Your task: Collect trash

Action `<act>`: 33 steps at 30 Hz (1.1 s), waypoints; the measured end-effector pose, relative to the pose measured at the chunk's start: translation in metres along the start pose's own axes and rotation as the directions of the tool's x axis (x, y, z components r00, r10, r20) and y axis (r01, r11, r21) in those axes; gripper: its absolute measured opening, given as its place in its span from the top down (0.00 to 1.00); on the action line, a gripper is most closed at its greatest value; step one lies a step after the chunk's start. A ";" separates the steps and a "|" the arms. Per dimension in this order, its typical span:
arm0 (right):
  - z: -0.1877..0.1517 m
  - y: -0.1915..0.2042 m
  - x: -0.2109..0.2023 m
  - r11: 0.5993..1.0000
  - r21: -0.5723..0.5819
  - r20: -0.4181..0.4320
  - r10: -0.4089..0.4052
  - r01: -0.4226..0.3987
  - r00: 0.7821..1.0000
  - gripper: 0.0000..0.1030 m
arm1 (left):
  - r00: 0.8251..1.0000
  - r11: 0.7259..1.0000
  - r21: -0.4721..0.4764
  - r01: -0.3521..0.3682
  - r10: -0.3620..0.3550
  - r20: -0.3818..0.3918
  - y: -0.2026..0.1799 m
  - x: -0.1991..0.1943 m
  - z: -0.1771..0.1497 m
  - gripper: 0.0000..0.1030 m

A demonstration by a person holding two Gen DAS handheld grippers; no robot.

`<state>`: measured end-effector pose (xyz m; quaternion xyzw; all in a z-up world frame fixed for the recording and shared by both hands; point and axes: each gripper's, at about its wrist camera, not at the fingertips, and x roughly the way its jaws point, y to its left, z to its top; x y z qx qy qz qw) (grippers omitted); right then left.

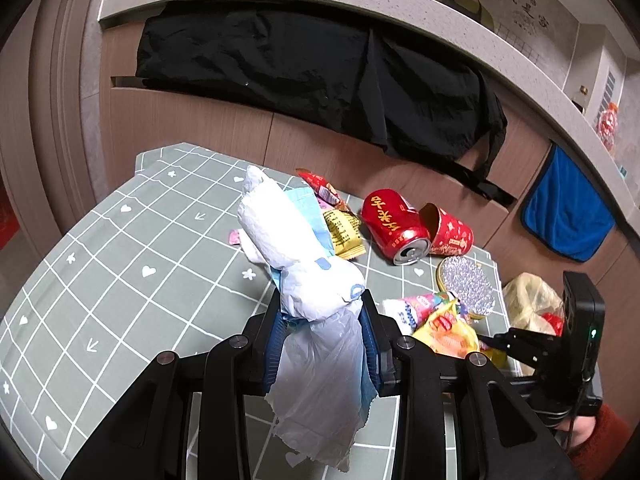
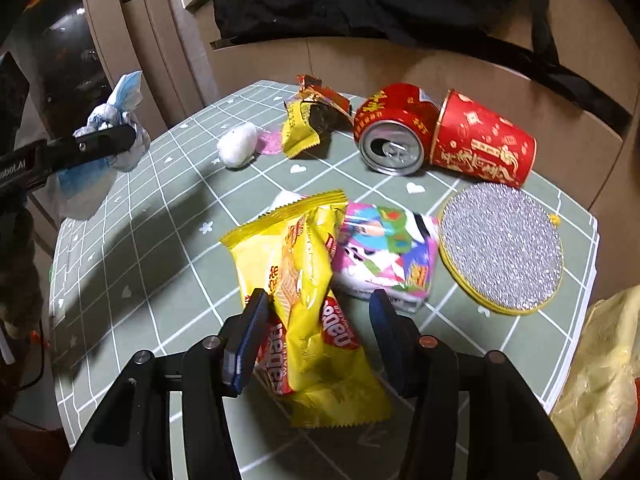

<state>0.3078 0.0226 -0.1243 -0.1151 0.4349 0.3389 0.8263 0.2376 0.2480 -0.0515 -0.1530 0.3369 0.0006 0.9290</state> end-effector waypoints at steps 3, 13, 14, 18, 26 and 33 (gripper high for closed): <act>0.004 0.006 -0.007 1.000 -0.007 0.004 0.012 -0.012 1.000 0.81 | 1.000 1.000 0.025 -0.016 0.016 0.009 -0.005 -0.003 0.001 0.66; 0.033 -0.007 -0.102 0.998 0.042 0.211 0.030 -0.040 0.977 0.82 | 0.989 0.989 0.144 -0.045 0.023 0.149 -0.068 -0.035 0.025 0.66; 0.035 -0.011 -0.117 0.998 0.049 0.243 0.019 -0.032 0.970 0.82 | 0.985 0.986 0.161 -0.035 0.007 0.171 -0.081 -0.041 0.028 0.66; 0.037 -0.023 -0.163 0.998 0.051 0.330 -0.059 0.044 0.942 0.82 | 0.975 0.979 0.203 0.010 -0.054 0.214 -0.122 -0.052 0.037 0.66; 0.014 -0.085 -0.250 0.967 0.161 0.438 -0.247 0.195 0.864 0.82 | 0.944 0.938 0.298 0.174 -0.245 0.220 -0.225 -0.053 0.042 0.66; -0.025 -0.140 -0.298 0.917 0.293 0.449 -0.382 0.271 0.808 0.81 | 0.917 0.862 0.407 0.302 -0.380 0.124 -0.325 -0.029 0.024 0.66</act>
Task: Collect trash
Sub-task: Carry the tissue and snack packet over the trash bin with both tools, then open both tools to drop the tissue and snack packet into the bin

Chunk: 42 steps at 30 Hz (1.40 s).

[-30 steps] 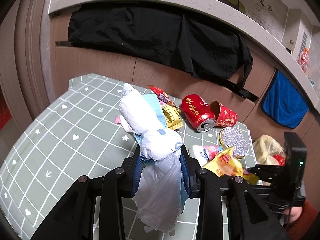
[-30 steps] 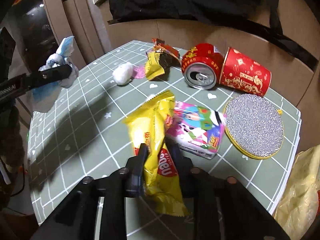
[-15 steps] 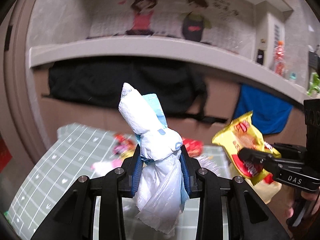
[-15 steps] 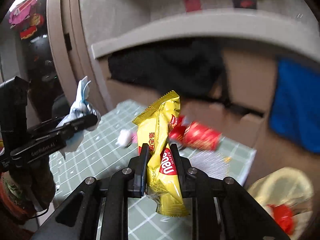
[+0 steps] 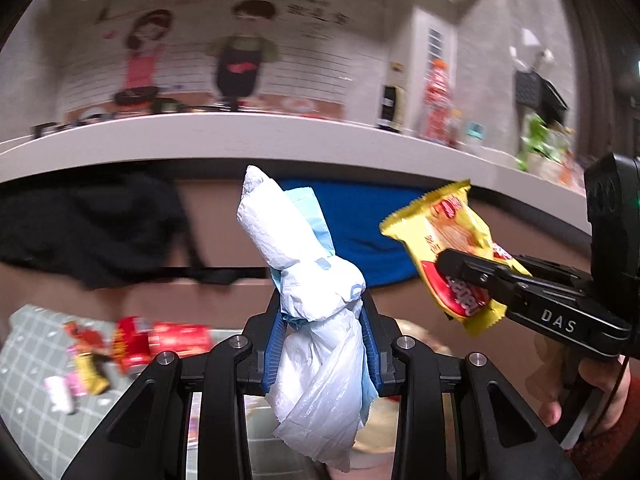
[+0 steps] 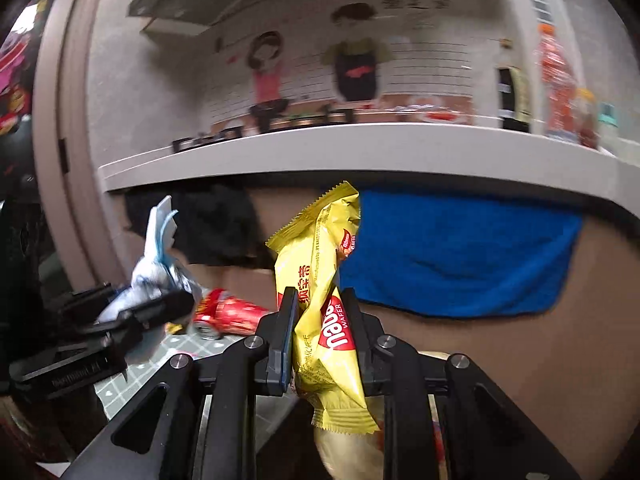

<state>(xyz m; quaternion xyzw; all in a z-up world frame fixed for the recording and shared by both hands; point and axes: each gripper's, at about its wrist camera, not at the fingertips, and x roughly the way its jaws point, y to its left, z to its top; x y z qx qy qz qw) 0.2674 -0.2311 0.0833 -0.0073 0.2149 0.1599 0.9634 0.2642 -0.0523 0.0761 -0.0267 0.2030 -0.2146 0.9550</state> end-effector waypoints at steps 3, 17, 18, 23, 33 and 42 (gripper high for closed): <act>-0.005 -0.028 -0.009 0.998 0.029 0.000 -0.054 0.054 0.999 0.81 | 0.999 0.999 0.011 0.036 -0.036 -0.010 -0.024 0.017 0.002 0.66; -0.036 -0.091 -0.009 0.986 0.116 -0.047 -0.117 0.122 0.992 0.80 | 0.993 0.997 0.004 0.071 -0.070 -0.097 -0.066 0.073 -0.011 0.66; -0.038 -0.092 -0.007 0.985 0.121 -0.050 -0.115 0.121 0.992 0.80 | 0.992 0.998 0.003 0.070 -0.070 -0.105 -0.066 0.078 -0.014 0.66; -0.046 -0.100 0.002 0.983 0.143 -0.068 -0.109 0.118 0.992 0.80 | 0.988 0.998 -0.012 0.068 -0.069 -0.135 -0.061 0.091 -0.023 0.66; -0.063 -0.113 0.028 0.977 0.173 -0.112 -0.103 0.121 0.988 0.80 | 0.978 0.996 -0.018 0.083 -0.085 -0.191 -0.060 0.122 -0.035 0.66; -0.076 -0.128 0.049 0.969 0.213 -0.144 -0.097 0.127 0.985 0.76 | 0.963 0.991 -0.055 0.123 -0.132 -0.237 -0.053 0.149 -0.043 0.63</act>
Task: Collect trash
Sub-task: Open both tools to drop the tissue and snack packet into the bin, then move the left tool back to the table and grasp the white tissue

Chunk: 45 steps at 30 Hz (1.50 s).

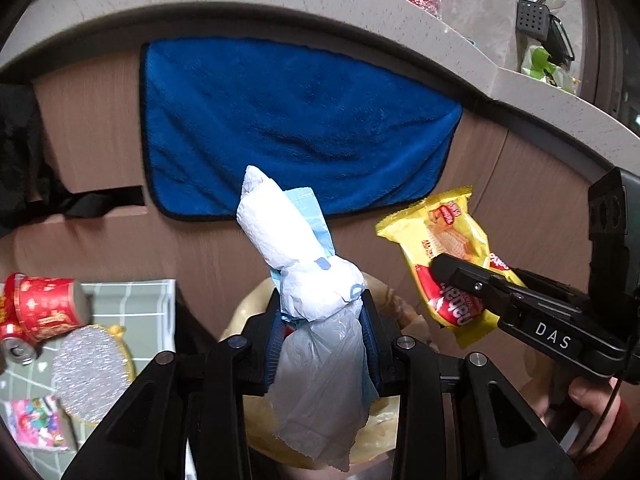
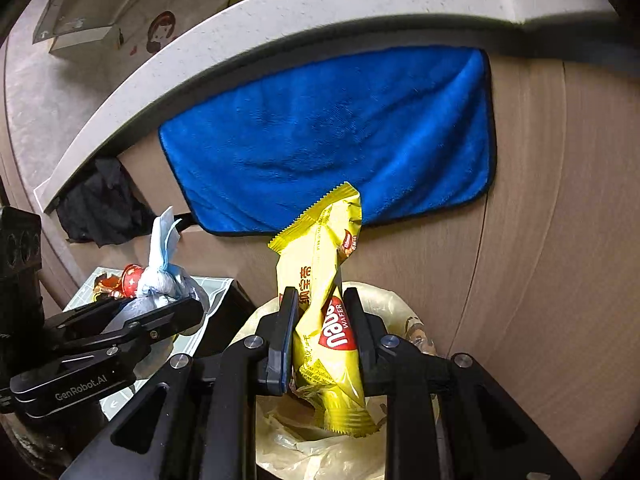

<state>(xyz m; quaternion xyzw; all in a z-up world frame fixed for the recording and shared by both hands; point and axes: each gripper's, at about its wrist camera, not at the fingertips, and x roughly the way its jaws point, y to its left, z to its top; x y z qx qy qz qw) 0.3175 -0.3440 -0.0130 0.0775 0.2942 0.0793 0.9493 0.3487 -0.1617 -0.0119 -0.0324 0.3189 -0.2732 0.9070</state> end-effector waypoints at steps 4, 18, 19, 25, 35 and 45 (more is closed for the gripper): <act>-0.001 -0.007 0.003 0.999 0.035 0.015 -0.016 0.015 1.000 0.48 | 0.996 0.995 -0.055 0.084 -0.086 -0.037 0.013 0.014 0.004 0.31; -0.006 0.018 -0.018 0.998 0.012 0.049 -0.058 0.058 0.997 0.48 | 0.979 0.980 -0.147 -0.137 0.157 0.129 0.085 -0.083 0.004 0.31; -0.006 0.025 -0.021 0.998 0.004 0.063 -0.062 0.062 0.996 0.48 | 0.975 0.978 -0.144 -0.152 0.172 0.137 0.089 -0.090 0.002 0.31; -0.007 0.082 -0.042 0.997 -0.052 0.172 -0.040 0.050 0.984 0.45 | 0.949 0.950 -0.180 -0.256 0.283 0.142 0.148 -0.146 -0.025 0.29; -0.020 0.189 -0.017 0.983 -0.153 0.094 0.118 -0.102 0.989 0.42 | 0.903 0.868 -0.340 -0.362 0.418 0.105 0.269 -0.220 -0.086 0.29; -0.053 0.263 0.031 0.966 -0.146 -0.068 0.204 -0.212 0.977 0.42 | 0.885 0.794 -0.431 -0.429 0.464 -0.026 0.345 -0.236 -0.147 0.29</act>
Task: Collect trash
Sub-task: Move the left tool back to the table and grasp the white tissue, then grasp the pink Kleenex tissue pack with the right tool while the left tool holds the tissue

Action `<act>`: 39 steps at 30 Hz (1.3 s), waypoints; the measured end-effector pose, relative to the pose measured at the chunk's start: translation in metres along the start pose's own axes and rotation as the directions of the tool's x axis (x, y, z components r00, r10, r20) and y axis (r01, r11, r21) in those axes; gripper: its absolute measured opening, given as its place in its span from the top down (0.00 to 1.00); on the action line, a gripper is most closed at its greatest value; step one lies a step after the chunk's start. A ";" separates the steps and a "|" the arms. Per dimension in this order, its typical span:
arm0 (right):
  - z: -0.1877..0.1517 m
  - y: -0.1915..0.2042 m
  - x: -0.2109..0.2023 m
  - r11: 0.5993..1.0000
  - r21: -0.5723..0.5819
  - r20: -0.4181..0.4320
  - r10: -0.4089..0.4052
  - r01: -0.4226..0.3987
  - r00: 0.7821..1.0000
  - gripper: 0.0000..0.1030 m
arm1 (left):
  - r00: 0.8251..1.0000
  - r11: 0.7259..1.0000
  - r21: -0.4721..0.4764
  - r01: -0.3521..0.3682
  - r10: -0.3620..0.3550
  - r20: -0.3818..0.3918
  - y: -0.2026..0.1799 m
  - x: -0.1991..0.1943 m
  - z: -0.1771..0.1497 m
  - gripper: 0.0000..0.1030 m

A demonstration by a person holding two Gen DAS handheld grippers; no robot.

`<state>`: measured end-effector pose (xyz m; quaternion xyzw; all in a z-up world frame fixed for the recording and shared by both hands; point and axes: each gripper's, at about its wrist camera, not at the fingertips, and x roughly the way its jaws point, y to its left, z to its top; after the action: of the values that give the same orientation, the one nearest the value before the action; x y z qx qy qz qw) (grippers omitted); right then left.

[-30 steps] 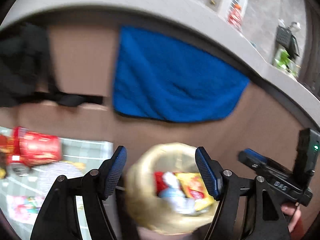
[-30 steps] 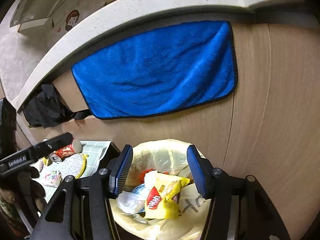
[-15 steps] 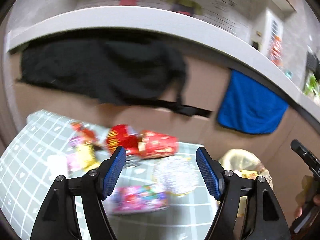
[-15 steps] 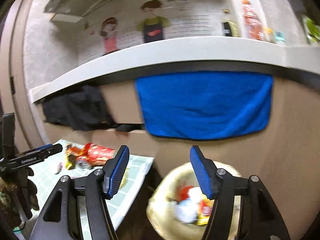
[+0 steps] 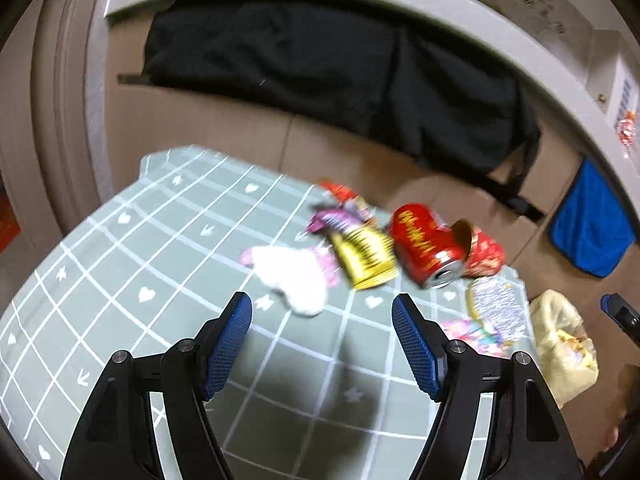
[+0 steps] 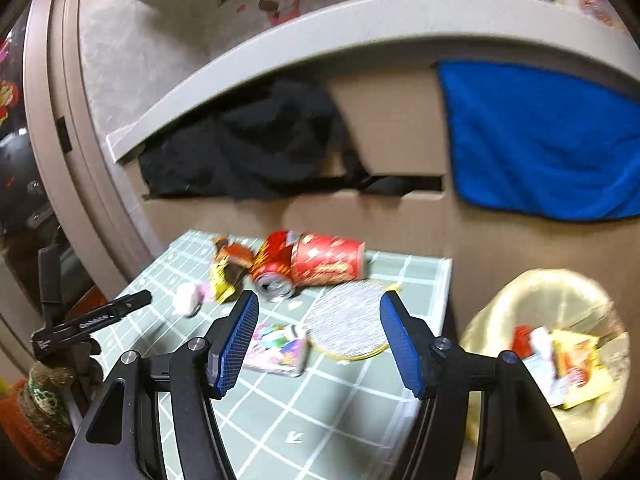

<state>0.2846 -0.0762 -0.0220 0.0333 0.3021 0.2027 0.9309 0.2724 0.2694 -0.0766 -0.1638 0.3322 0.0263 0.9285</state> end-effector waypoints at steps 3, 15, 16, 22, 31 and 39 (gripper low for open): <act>-0.005 0.013 0.015 0.999 -0.018 -0.038 0.028 -0.028 0.999 0.42 | 0.999 0.999 -0.010 -0.039 0.039 -0.017 0.005 0.016 0.000 0.30; -0.019 0.011 0.033 0.998 -0.040 -0.102 0.035 -0.040 0.994 0.42 | 0.983 0.994 -0.013 -0.107 0.104 -0.151 -0.001 0.097 0.012 0.64; -0.020 0.009 0.034 0.998 -0.039 -0.105 0.039 -0.043 0.994 0.42 | 0.983 0.995 -0.016 -0.101 0.097 -0.156 -0.001 0.097 0.011 0.75; -0.022 0.011 0.053 0.994 -0.036 -0.168 0.091 -0.099 0.982 0.42 | 0.997 0.999 -0.041 -0.027 0.024 -0.070 0.002 0.047 0.009 0.75; -0.033 0.025 0.111 0.991 -0.075 -0.291 0.081 -0.108 0.953 0.42 | 0.999 1.000 0.006 0.013 -0.013 -0.031 0.002 -0.026 -0.009 0.74; -0.054 0.067 0.111 0.927 -0.019 -0.435 0.329 -0.374 0.838 0.41 | 0.999 0.998 -0.068 0.011 -0.014 -0.036 0.027 -0.035 -0.011 0.74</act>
<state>0.3107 0.0261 -0.1144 -0.0049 0.4750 0.3876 0.7900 0.2342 0.2937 -0.0711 -0.1978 0.3471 0.0287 0.9163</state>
